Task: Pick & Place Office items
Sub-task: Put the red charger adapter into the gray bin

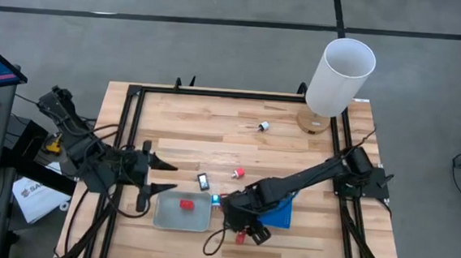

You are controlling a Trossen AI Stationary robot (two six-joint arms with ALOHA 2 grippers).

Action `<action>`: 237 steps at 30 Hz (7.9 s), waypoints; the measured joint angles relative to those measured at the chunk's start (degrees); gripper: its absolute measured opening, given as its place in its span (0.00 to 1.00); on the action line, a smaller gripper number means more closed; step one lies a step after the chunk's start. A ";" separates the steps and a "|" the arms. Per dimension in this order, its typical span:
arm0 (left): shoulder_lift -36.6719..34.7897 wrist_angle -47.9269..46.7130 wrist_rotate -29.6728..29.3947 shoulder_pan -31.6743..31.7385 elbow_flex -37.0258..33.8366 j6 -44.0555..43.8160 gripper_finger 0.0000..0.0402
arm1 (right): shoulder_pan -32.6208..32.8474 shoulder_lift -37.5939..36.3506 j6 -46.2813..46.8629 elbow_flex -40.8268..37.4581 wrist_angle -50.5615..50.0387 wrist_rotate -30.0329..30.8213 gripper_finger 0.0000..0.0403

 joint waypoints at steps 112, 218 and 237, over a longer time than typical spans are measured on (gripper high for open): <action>11.58 -13.66 7.54 5.65 13.97 -7.58 0.54 | 4.34 -1.44 1.61 -23.70 38.06 2.67 0.27; 22.40 22.84 24.07 21.66 14.08 18.48 0.41 | -11.46 -28.83 23.67 -2.43 13.41 11.69 0.28; 22.47 22.05 22.24 18.71 13.97 16.19 0.41 | -11.02 -28.90 24.56 -2.43 15.52 11.45 0.28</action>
